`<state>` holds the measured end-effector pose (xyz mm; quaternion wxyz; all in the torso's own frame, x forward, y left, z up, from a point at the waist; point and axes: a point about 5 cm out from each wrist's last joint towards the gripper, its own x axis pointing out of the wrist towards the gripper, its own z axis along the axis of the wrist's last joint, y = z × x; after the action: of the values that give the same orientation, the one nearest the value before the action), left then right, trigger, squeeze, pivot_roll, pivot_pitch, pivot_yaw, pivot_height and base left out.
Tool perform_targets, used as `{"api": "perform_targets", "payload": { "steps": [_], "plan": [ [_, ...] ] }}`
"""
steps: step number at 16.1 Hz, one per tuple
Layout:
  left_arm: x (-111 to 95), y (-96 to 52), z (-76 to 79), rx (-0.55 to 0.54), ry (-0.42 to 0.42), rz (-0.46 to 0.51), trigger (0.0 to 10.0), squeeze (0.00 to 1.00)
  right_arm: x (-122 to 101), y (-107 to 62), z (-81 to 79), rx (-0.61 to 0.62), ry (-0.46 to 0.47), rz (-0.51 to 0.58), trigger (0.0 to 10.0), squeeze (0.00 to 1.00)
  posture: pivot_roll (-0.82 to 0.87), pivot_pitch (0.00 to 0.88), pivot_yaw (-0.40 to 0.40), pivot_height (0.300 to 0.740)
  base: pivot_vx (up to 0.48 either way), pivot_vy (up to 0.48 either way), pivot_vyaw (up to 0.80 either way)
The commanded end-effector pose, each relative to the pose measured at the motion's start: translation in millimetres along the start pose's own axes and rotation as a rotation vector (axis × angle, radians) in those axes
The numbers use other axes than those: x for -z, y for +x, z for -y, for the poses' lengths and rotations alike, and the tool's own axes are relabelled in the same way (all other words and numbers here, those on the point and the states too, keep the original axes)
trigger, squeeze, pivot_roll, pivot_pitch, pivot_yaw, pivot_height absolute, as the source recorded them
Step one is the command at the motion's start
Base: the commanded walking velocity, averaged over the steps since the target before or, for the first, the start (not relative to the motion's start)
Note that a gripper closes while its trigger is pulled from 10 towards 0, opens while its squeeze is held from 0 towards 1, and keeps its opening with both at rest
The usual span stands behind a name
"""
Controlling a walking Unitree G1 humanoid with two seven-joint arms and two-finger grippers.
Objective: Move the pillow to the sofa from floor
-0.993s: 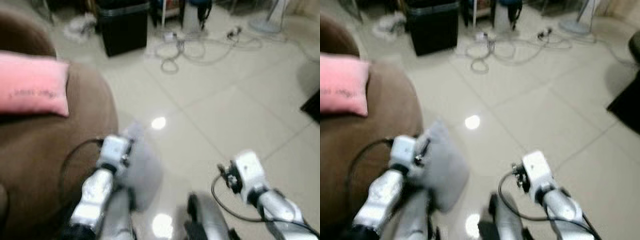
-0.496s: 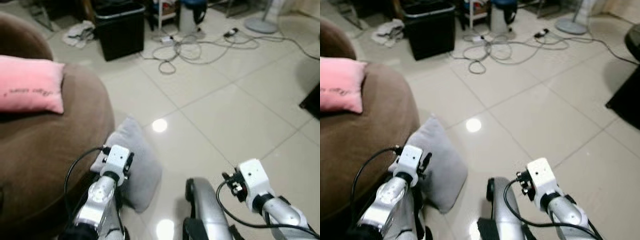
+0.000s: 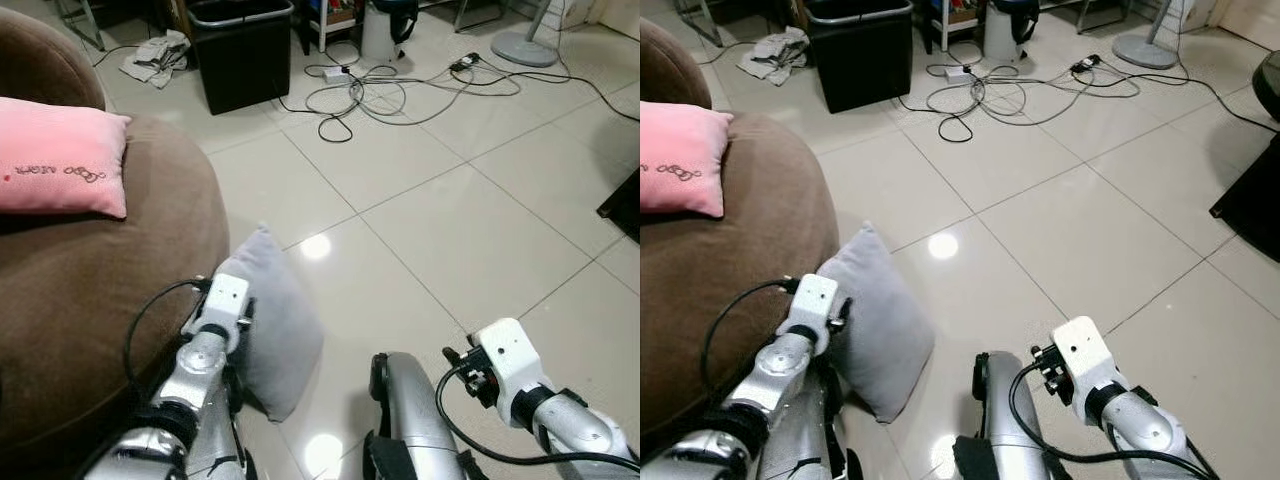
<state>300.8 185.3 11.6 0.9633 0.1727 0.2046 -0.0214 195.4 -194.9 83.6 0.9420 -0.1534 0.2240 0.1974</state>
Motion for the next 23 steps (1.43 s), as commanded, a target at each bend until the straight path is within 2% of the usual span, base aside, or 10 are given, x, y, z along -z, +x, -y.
{"api": "perform_targets", "payload": {
  "steps": [1,3,5,7,13,15,17,18,19,23],
  "plan": [
    [4.4,-0.1,-3.0,-0.022,0.035,-0.021,10.0,1.00,-2.9,-5.0,-5.2,-0.056,-0.006,0.006,10.0,0.00,-0.24,0.128,-0.065,0.532,0.000,0.000,0.00],
    [16.0,-2.2,-14.3,-0.045,0.023,-0.074,10.0,1.00,-8.7,-12.5,-10.5,-0.129,-0.020,0.021,10.0,0.00,-0.27,0.127,-0.087,0.532,0.000,0.000,0.00],
    [20.0,-3.0,-17.5,-0.047,-0.006,-0.094,10.0,1.00,-13.3,-13.2,-15.4,-0.190,-0.036,0.036,10.0,0.00,-0.29,0.131,-0.097,0.532,0.000,0.000,0.00],
    [21.5,-3.0,-17.0,-0.054,-0.006,-0.105,10.0,1.00,-19.8,-15.2,-19.0,-0.265,-0.100,0.047,10.0,0.00,-0.32,0.138,-0.119,0.532,0.000,0.000,0.00],
    [13.1,0.8,-37.2,-0.178,0.099,-0.108,10.0,1.00,-42.4,-37.0,-9.0,-0.317,-0.177,0.057,10.0,0.00,-0.36,0.190,-0.176,0.532,0.000,0.000,0.00],
    [11.7,0.9,-46.2,-0.201,0.184,-0.111,10.0,1.00,-47.1,-45.0,-5.8,-0.324,-0.197,0.052,10.0,0.00,-0.37,0.212,-0.190,0.532,0.000,0.000,0.00],
    [12.1,0.6,-51.7,-0.204,0.218,-0.119,10.0,0.53,-49.8,-50.5,-3.6,-0.335,-0.199,0.043,10.0,0.00,-0.37,0.227,-0.195,0.532,0.000,0.000,0.00],
    [17.0,-0.5,-49.7,-0.158,0.219,-0.146,10.0,0.18,-48.8,-51.6,-3.5,-0.353,-0.196,0.031,10.0,0.00,-0.38,0.234,-0.199,0.532,0.000,0.000,0.00],
    [26.1,-3.1,-44.6,-0.094,0.205,-0.189,10.0,0.00,-45.8,-52.5,-4.8,-0.367,-0.189,0.016,10.0,0.00,-0.38,0.239,-0.204,0.532,0.000,0.000,0.00],
    [39.3,-8.5,-39.2,-0.043,0.152,-0.234,10.0,0.00,-37.6,-44.4,-12.6,-0.416,-0.170,-0.007,10.0,0.00,-0.37,0.233,-0.211,0.532,0.000,0.000,0.00]
  ]
}}
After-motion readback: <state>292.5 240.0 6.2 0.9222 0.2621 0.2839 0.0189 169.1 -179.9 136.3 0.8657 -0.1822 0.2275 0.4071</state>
